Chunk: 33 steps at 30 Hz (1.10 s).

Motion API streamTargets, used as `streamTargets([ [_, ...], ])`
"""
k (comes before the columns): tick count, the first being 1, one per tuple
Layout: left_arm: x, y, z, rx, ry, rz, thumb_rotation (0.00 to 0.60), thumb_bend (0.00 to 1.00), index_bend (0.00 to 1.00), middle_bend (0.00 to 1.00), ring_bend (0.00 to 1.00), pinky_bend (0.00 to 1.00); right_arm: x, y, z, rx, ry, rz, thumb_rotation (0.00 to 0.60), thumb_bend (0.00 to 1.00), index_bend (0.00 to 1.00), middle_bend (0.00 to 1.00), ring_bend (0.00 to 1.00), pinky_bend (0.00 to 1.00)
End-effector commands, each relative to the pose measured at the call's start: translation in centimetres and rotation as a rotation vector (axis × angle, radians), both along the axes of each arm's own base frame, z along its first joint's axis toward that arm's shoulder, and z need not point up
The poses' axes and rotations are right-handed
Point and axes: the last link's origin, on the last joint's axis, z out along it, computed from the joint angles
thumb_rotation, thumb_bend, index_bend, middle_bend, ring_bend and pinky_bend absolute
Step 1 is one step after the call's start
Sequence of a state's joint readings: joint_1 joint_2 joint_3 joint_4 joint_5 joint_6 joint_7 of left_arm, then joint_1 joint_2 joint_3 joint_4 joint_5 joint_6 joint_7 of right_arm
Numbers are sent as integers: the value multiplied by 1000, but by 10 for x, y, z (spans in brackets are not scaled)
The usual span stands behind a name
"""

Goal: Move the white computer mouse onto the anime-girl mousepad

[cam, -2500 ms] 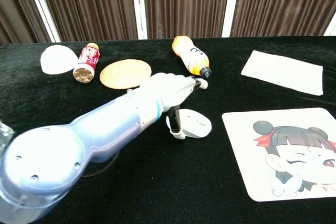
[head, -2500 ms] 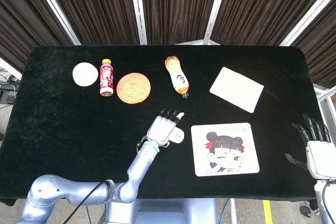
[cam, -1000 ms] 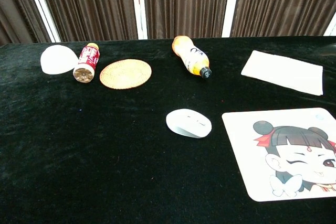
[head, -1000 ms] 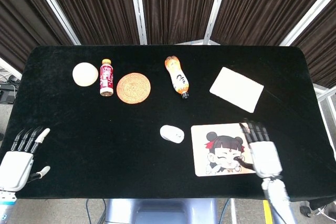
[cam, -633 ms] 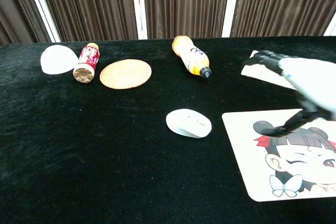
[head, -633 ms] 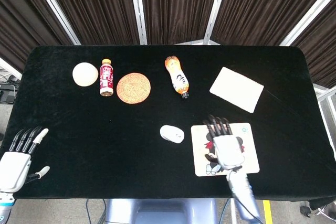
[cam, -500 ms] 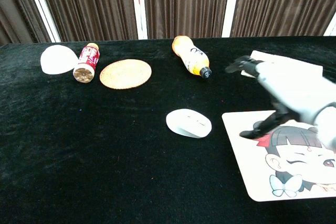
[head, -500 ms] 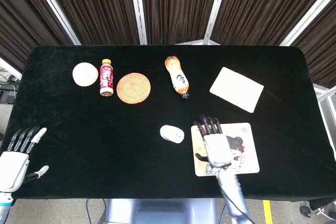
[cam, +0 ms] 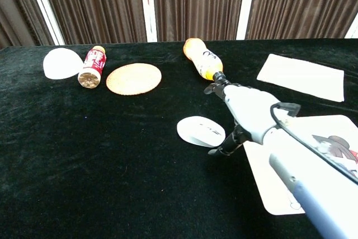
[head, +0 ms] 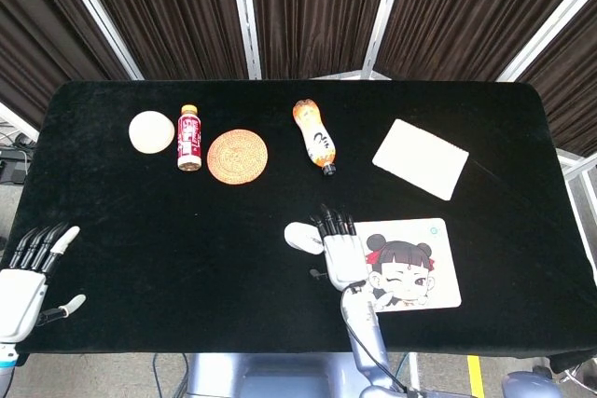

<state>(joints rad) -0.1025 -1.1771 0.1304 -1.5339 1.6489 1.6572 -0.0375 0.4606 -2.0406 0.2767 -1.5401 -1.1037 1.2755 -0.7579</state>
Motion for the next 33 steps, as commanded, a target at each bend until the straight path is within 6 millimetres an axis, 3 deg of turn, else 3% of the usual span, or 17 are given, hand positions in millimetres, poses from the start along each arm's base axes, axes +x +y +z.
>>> streamTargets([
  [1, 0, -1, 0, 4, 5, -5, 600, 124, 0, 0, 0, 0, 4, -7, -10, 10, 0, -10, 600, 67, 126, 0, 0, 0],
  [6, -1, -1, 1, 1, 0, 3, 600, 124, 0, 0, 0, 0, 4, -16, -19, 19, 9, -28, 600, 101, 198, 0, 0, 0],
  [16, -3, 3, -2, -21, 2, 9, 600, 122, 0, 0, 0, 0, 7, -26, -39, 25, -3, -47, 600, 114, 204, 0, 0, 0],
  [27, -4, 6, -5, -44, 5, 11, 600, 125, 0, 0, 0, 0, -4, -49, -44, 1, 34, -82, 600, 230, 216, 8, 0, 0],
  [33, -3, 7, -8, -59, 8, 7, 600, 122, 0, 0, 0, 0, -13, -53, -42, 1, 46, -112, 600, 260, 315, 53, 0, 0],
])
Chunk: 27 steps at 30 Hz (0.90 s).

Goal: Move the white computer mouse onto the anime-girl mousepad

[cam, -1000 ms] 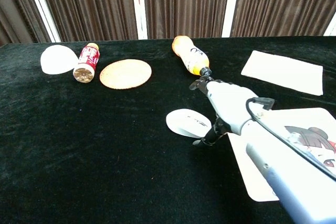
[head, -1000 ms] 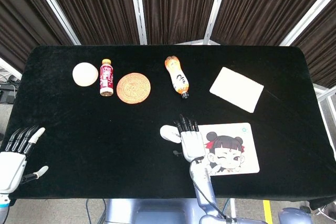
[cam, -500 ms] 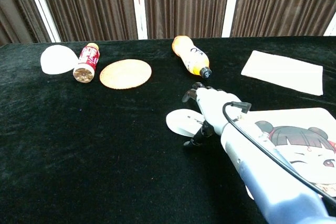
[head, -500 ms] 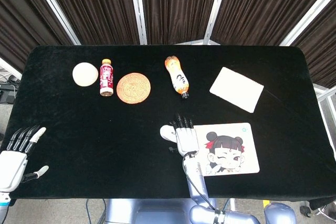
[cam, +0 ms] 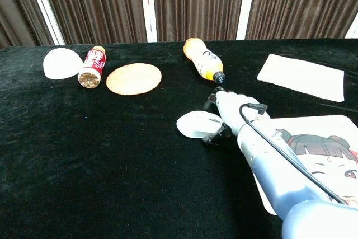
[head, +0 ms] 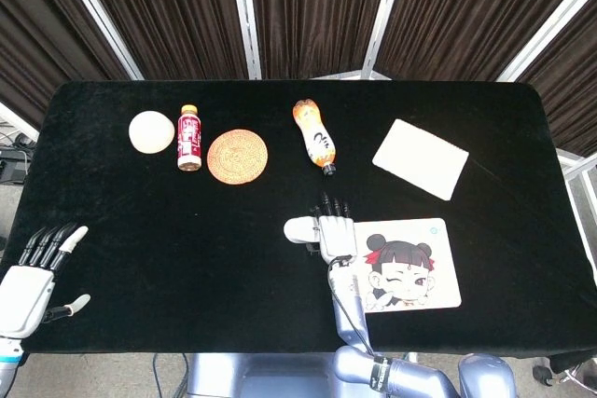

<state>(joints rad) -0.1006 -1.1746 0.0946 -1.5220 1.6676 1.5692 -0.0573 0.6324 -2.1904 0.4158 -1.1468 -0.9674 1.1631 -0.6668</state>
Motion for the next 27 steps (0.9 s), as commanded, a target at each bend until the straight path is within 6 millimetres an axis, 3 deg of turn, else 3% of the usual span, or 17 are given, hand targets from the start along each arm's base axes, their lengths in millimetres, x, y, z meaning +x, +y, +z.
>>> streamTargets([
  [1, 1, 0, -1, -5, 2, -2, 600, 123, 0, 0, 0, 0, -3, -1, 1, -4, 3, -2, 600, 263, 329, 61, 0, 0],
  [19, 3, 0, -1, -11, -5, -5, 600, 123, 0, 0, 0, 0, 2, 3, -3, -4, -20, 39, 600, 269, 366, 89, 0, 0],
  [27, 3, -1, -2, -17, -8, -8, 600, 124, 0, 0, 0, 0, 1, 4, -7, -8, -1, 44, 600, 328, 534, 229, 0, 0],
])
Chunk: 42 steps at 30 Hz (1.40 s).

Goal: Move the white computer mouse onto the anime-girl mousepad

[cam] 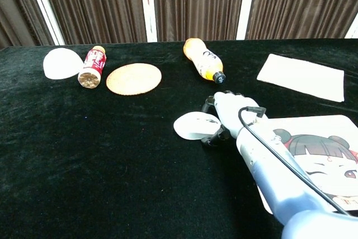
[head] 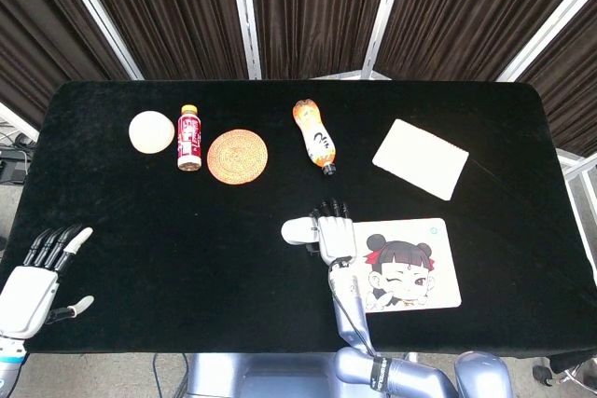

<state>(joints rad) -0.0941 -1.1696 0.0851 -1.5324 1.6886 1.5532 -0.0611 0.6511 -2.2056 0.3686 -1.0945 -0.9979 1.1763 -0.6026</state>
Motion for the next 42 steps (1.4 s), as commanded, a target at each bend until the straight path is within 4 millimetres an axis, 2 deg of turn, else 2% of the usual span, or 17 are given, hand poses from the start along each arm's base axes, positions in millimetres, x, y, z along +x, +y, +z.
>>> streamTargets([
  [1, 0, 0, 0, -2, 0, 1, 600, 124, 0, 0, 0, 0, 2, 1, 1, -9, -6, 11, 600, 332, 538, 234, 0, 0],
  [8, -1, 1, -1, -4, 0, 5, 600, 124, 0, 0, 0, 0, 10, 2, 19, -69, -18, 74, 600, 343, 559, 248, 0, 0],
  [14, -2, 2, -2, -2, 10, 7, 600, 124, 0, 0, 0, 0, 1, 6, 45, -97, -5, 107, 600, 344, 563, 249, 0, 0],
  [22, -1, 2, -5, -3, 26, 7, 600, 124, 0, 0, 0, 0, -33, 15, 87, -97, 9, 101, 600, 345, 581, 264, 0, 0],
  [32, 3, -3, -10, -27, 42, -6, 600, 124, 0, 0, 0, 0, -82, 43, 131, -14, 22, 59, 600, 345, 589, 264, 0, 0],
  [37, 4, -5, -12, -30, 53, -13, 600, 123, 0, 0, 0, 0, -98, 52, 145, 24, 46, 55, 600, 345, 589, 264, 0, 0],
  [42, 5, -6, -13, -28, 55, -12, 600, 123, 0, 0, 0, 0, -116, 57, 146, 46, 39, 19, 600, 345, 589, 264, 0, 0],
])
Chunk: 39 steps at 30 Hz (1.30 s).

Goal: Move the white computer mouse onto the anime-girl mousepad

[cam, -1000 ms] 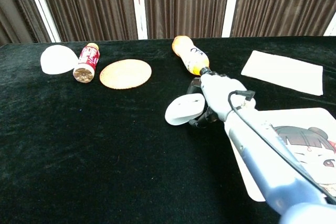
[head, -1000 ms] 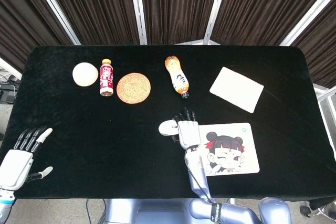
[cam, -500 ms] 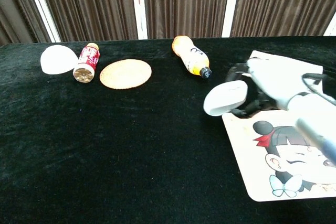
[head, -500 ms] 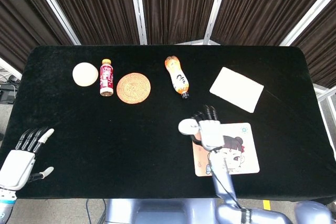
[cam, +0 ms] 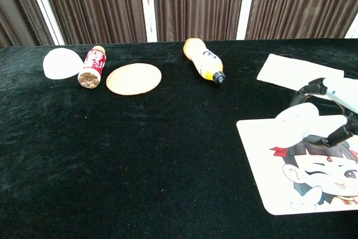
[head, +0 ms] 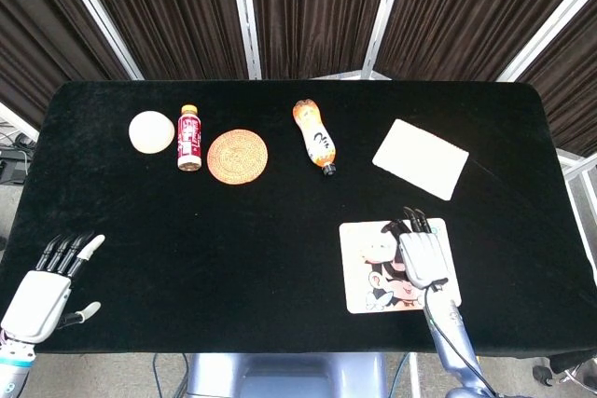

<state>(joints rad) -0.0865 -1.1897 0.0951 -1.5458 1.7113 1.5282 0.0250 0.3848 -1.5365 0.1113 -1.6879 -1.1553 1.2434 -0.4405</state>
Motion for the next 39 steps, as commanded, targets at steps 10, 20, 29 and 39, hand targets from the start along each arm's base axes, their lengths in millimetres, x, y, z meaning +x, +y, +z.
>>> streamTargets([
  [10, 1, -2, 0, 3, 2, -1, 600, 123, 0, 0, 0, 0, -30, 9, -3, 2, -67, -74, 600, 334, 590, 257, 0, 0],
  [20, 1, -2, -1, 1, 6, -2, 600, 124, 0, 0, 0, 0, -48, 18, 1, 4, 51, -128, 600, 323, 449, 74, 0, 0],
  [29, 1, -3, 0, 3, 6, -3, 600, 123, 0, 0, 0, 0, -54, 28, 7, 19, 68, -163, 600, 267, 326, 0, 0, 0],
  [39, 2, -4, 0, 1, 4, -4, 600, 124, 0, 0, 0, 0, -51, 31, 6, 13, 72, -150, 600, 141, 293, 0, 0, 0],
])
